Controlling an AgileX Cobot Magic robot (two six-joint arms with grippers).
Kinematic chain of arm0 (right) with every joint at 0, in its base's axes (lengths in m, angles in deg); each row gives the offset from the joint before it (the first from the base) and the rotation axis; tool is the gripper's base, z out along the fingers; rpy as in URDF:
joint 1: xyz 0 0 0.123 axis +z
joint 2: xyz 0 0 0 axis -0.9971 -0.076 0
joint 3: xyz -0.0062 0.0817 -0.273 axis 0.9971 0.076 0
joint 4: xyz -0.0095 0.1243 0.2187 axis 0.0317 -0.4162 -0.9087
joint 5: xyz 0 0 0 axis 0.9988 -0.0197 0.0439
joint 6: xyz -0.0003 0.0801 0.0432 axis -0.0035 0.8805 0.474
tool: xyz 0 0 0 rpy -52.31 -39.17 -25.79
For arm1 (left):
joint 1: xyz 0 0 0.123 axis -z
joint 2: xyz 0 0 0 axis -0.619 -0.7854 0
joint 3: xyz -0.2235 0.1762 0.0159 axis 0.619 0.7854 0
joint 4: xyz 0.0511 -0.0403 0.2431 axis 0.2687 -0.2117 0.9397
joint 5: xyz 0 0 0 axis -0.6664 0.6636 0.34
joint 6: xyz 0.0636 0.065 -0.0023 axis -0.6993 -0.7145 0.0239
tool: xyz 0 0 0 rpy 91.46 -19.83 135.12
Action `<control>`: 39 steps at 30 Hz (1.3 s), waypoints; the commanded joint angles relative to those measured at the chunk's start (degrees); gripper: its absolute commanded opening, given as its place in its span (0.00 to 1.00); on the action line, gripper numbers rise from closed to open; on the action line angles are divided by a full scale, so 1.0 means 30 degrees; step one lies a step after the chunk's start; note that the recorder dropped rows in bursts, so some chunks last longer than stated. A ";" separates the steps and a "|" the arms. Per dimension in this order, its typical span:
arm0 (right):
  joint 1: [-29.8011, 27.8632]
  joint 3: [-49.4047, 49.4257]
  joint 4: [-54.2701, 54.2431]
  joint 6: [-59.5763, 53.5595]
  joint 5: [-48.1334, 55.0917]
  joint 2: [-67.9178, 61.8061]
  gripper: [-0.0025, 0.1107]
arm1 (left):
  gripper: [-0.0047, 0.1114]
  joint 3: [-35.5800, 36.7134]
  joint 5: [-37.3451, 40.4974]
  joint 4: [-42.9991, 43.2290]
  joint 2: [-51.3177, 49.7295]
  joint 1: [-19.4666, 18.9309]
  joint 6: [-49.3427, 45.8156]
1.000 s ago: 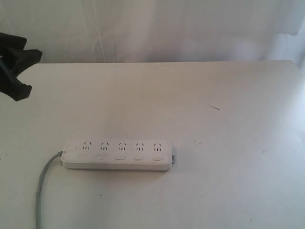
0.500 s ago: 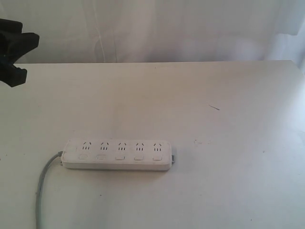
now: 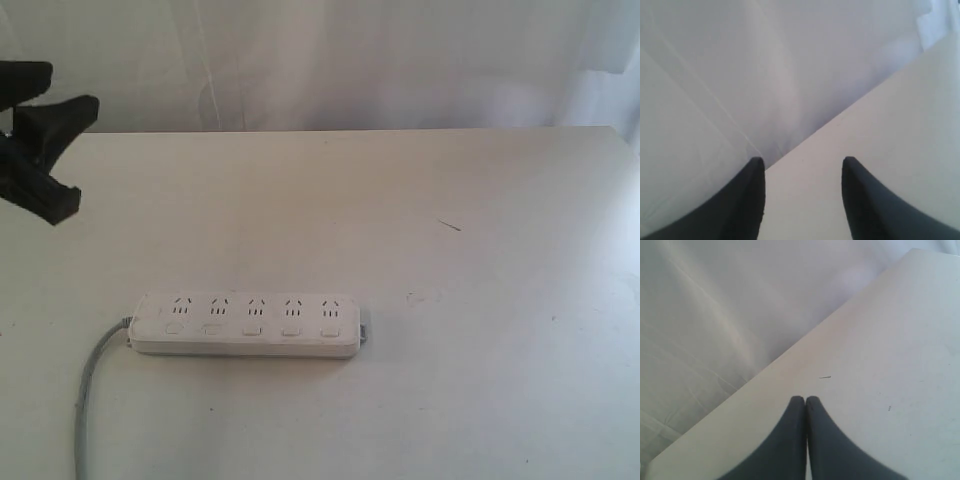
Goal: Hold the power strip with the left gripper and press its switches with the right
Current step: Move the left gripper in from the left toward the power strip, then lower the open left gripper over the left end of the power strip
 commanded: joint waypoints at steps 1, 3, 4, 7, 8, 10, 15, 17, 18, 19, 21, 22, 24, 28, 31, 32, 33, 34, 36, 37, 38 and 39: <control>0.0030 0.0026 0.0151 -0.0030 -0.0090 0.0096 0.02 | 0.50 0.0669 0.1937 -0.5826 0.0222 0.2010 -0.6998; 0.0030 0.0026 0.0151 -0.0030 -0.0090 0.0096 0.02 | 0.49 0.0669 0.2747 -0.6539 0.0222 0.2523 -0.8425; 0.0030 0.0026 0.0151 -0.0030 -0.0090 0.0096 0.02 | 0.49 0.0563 0.3543 -0.6442 0.0222 0.2523 -0.8397; 0.0030 0.0026 0.0151 -0.0030 -0.0090 0.0096 0.02 | 0.49 -0.0162 0.7001 -0.6442 0.0222 0.2523 -0.8356; 0.0030 0.0026 0.0151 -0.0030 -0.0090 0.0096 0.02 | 0.49 -0.0435 0.8221 -0.6401 0.0222 0.2523 -0.8402; 0.0030 0.0026 0.0151 -0.0030 -0.0090 0.0096 0.02 | 0.49 -0.0942 1.0086 -0.5948 0.0180 0.2523 -0.8402; 0.0030 0.0026 0.0151 -0.0030 -0.0090 0.0096 0.02 | 0.49 -0.2397 1.2516 -0.5594 0.0180 0.2523 -0.8494; 0.0030 0.0026 0.0151 -0.0030 -0.0090 0.0096 0.02 | 0.49 -0.3094 1.3373 -0.5594 0.0180 0.2725 -0.8614; 0.0030 0.0026 0.0151 -0.0030 -0.0090 0.0096 0.02 | 0.49 -0.3369 1.3781 -0.5772 0.0180 0.2976 -0.9056; 0.0030 0.0026 0.0151 -0.0030 -0.0090 0.0096 0.02 | 0.49 -0.3565 1.4158 -0.6051 0.0180 0.3188 -0.9490; 0.0030 0.0026 0.0151 -0.0030 -0.0090 0.0096 0.02 | 0.49 -0.4025 1.5384 -0.7366 -0.0027 0.3836 -1.1342; 0.0030 0.0026 0.0151 -0.0030 -0.0090 0.0096 0.02 | 0.49 -0.4185 1.5948 -0.8063 -0.0286 0.4091 -1.2222; 0.0030 0.0026 0.0151 -0.0030 -0.0090 0.0096 0.02 | 0.49 -0.4563 1.7318 -1.0128 -0.0952 0.4545 -1.4792; 0.0030 0.0026 0.0151 -0.0030 -0.0090 0.0096 0.02 | 0.49 -0.5314 1.9724 -1.3825 -0.2415 0.4802 -1.9825; 0.0030 0.0026 0.0151 -0.0030 -0.0090 0.0096 0.02 | 0.49 -0.6131 2.1100 -1.5604 -0.3450 0.4802 -2.2241; 0.0030 0.0026 0.0151 -0.0030 -0.0090 0.0096 0.02 | 0.50 -0.6484 2.1521 -1.6056 -0.3786 0.4802 -2.2650; 0.0030 0.0026 0.0151 -0.0030 -0.0090 0.0096 0.02 | 0.53 -0.6840 2.1840 -1.6342 -0.4101 0.4802 -2.2968; 0.0030 0.0026 0.0151 -0.0030 -0.0090 0.0096 0.02 | 0.57 -0.7120 2.2059 -1.6578 -0.4352 0.4802 -2.3141; 0.0030 0.0026 0.0151 -0.0030 -0.0090 0.0096 0.02 | 0.64 -0.7861 2.2535 -1.6715 -0.5023 0.4802 -2.3351; 0.0030 0.0026 0.0151 -0.0030 -0.0090 0.0096 0.02 | 0.65 -0.8208 2.2734 -1.6715 -0.5325 0.4802 -2.3351; 0.0030 0.0026 0.0151 -0.0030 -0.0090 0.0096 0.02 | 0.65 -0.8533 2.2911 -1.6715 -0.5709 0.4802 -2.3393; 0.0030 0.0026 0.0151 -0.0030 -0.0090 0.0096 0.02 | 0.65 -0.8850 2.3164 -1.6715 -0.6107 0.4802 -2.3448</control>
